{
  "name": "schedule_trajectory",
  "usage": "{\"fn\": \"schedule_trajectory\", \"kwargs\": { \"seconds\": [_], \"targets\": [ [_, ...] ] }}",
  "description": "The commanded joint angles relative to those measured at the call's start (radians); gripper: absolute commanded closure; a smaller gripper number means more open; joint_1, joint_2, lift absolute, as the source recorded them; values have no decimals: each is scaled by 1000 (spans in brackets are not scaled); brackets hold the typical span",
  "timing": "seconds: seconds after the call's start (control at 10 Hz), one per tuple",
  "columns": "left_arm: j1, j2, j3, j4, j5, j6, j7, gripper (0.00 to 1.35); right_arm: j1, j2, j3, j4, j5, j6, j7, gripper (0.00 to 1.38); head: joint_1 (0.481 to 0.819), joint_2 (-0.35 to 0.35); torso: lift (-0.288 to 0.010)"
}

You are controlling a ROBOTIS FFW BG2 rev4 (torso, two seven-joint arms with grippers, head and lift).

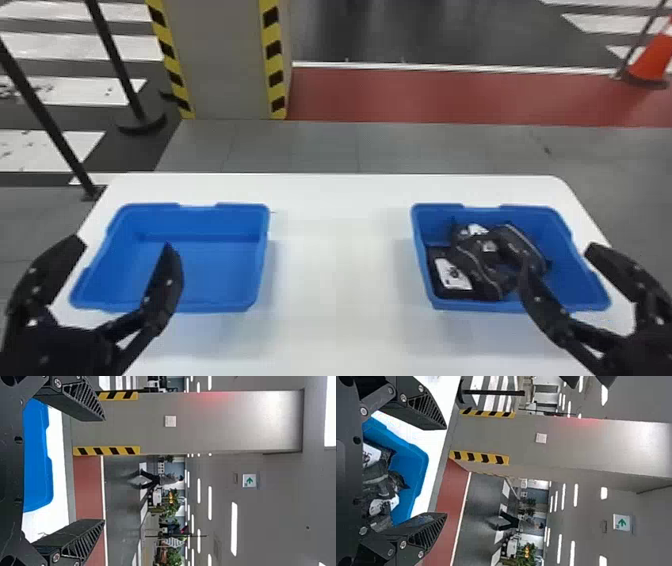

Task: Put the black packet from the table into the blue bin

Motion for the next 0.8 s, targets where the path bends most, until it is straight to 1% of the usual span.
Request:
{"fn": "schedule_trajectory", "kwargs": {
  "seconds": [0.0,0.1,0.2,0.3,0.4,0.5,0.7],
  "targets": [
    [1,0,0,0,-1,2,1,114,49,0,3,-41,-36,21,-1,268,695,-5,-110],
    [1,0,2,0,1,0,1,114,76,0,3,-71,-34,21,-1,268,695,2,-110],
    [3,0,2,0,1,-3,1,114,103,8,3,-93,-38,21,-1,268,695,8,-110],
    [5,0,6,0,3,-5,1,114,117,9,3,-103,-42,21,-1,268,695,14,-110],
    [5,0,4,0,3,-5,-1,114,132,11,1,-113,-48,21,-8,268,695,17,-110],
    [5,0,4,0,3,-5,1,114,152,13,1,-132,-50,21,-29,268,695,19,-110],
    [8,0,4,0,1,-8,1,114,149,19,1,-120,-60,14,-32,269,695,14,-110]
  ]
}}
